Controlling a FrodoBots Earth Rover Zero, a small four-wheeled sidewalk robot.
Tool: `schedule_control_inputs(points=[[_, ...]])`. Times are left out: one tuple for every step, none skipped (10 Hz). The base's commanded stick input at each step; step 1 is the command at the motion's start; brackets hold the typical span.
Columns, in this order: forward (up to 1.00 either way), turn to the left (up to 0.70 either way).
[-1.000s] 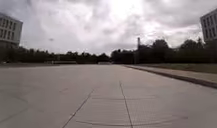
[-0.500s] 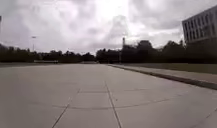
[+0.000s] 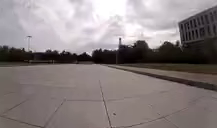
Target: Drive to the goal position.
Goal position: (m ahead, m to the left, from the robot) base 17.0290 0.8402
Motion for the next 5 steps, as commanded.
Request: schedule_control_inputs(points=[[1.00,0.40],[1.00,0.10],[1.00,0.00],[1.00,0.00],[1.00,0.00]])
